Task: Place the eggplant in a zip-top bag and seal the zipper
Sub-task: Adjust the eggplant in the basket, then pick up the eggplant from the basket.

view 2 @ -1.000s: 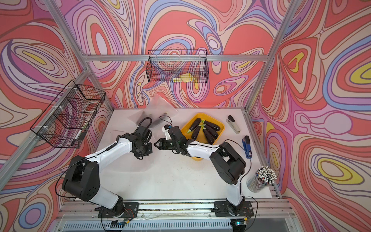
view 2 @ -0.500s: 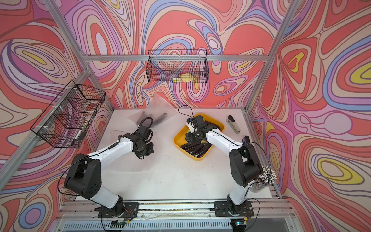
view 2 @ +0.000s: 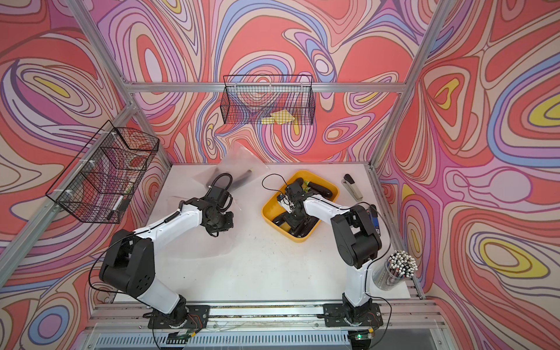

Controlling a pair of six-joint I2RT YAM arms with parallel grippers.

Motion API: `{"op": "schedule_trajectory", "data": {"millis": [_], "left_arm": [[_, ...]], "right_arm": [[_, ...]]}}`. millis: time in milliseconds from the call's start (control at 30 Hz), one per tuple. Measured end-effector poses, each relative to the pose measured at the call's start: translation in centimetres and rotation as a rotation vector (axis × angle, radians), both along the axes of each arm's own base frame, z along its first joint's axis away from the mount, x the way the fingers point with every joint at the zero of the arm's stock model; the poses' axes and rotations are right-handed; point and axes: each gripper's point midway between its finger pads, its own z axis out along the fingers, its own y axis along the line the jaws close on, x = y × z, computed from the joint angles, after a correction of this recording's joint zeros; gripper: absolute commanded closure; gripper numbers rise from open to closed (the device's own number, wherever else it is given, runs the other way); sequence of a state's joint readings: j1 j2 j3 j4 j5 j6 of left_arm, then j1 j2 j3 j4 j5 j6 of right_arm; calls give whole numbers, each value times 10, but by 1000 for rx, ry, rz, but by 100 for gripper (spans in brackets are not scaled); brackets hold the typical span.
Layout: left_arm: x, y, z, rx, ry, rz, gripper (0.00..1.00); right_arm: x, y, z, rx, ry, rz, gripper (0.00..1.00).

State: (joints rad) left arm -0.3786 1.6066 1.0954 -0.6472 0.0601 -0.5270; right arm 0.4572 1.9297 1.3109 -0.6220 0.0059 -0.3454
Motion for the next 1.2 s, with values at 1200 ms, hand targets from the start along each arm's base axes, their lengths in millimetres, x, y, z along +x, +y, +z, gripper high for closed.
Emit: {"op": "schedule_trajectory", "data": {"millis": [1200], "left_arm": [[-5, 8, 5, 5, 11, -41, 94]], "right_arm": [[32, 37, 9, -47, -343, 562, 38]]}}
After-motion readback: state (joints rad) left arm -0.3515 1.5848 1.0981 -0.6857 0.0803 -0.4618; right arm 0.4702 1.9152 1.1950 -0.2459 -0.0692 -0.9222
